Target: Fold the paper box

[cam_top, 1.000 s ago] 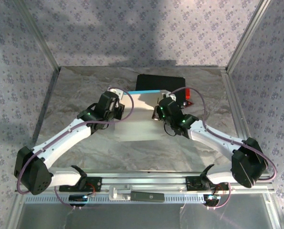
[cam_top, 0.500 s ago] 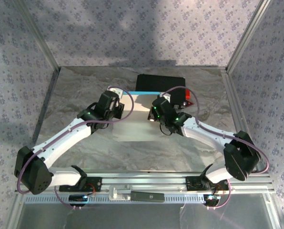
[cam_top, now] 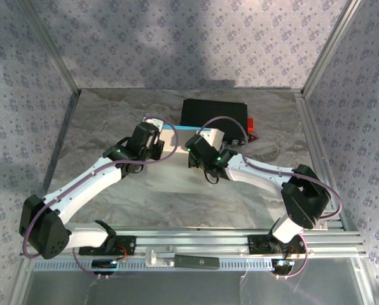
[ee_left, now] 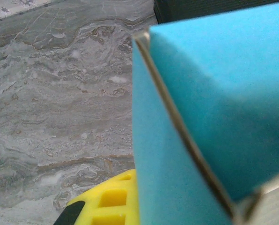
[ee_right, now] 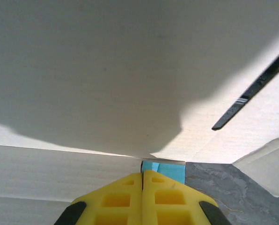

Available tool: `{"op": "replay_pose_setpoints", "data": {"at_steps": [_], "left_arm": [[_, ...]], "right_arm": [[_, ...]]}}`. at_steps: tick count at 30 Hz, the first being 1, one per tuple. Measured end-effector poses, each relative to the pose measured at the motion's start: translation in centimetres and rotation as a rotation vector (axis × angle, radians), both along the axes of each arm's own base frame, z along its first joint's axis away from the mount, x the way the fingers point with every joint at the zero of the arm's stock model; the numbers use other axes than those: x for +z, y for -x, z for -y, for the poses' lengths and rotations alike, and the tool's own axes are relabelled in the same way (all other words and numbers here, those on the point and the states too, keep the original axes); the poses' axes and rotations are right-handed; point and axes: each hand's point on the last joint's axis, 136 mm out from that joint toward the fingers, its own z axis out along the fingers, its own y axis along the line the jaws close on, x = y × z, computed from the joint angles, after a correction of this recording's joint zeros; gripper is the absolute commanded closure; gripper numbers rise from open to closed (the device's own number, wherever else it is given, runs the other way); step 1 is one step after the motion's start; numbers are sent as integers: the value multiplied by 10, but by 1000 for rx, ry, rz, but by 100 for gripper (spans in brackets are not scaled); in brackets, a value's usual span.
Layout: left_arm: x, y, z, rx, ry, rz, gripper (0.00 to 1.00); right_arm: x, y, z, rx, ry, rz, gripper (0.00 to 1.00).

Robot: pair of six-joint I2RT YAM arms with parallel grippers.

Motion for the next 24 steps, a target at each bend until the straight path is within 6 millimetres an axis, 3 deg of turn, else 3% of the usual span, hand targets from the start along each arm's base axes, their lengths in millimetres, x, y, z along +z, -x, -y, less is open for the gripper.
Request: {"op": "replay_pose_setpoints", "data": {"at_steps": [3,6,9,11,13,16,18,20,21,23,24], "left_arm": [[0,-1,-2,4,1,0,100],[1,-2,-3,6,12,-3,100],[5,-3,-2,-13,56,-9,100],[7,-5,-8,-12,88,-13,100],[10,-8,-20,3,127,-21,100],[14,-16,-38,21,198,-38,100],[15,-20,-47,24,246,-55,100],[14,-23,-55,21,290,-77,100],[13,-25,-57,13,316,-91,100],[12,-30,-56,-10,357,-120,100],[12,-33,-53,-27,375,-136,100]], "right_arm": [[2,1,-1,17,24,5,92],[6,5,-4,61,34,6,70],[27,15,-19,192,-49,-4,48],[60,21,-20,287,-147,15,44],[110,21,-7,346,-287,81,40],[189,10,50,324,-469,274,44],[214,-2,92,273,-539,372,49],[219,-16,120,246,-596,420,52],[211,-25,127,241,-618,410,52],[185,-42,131,257,-658,349,54],[162,-52,128,266,-673,287,56]]}}
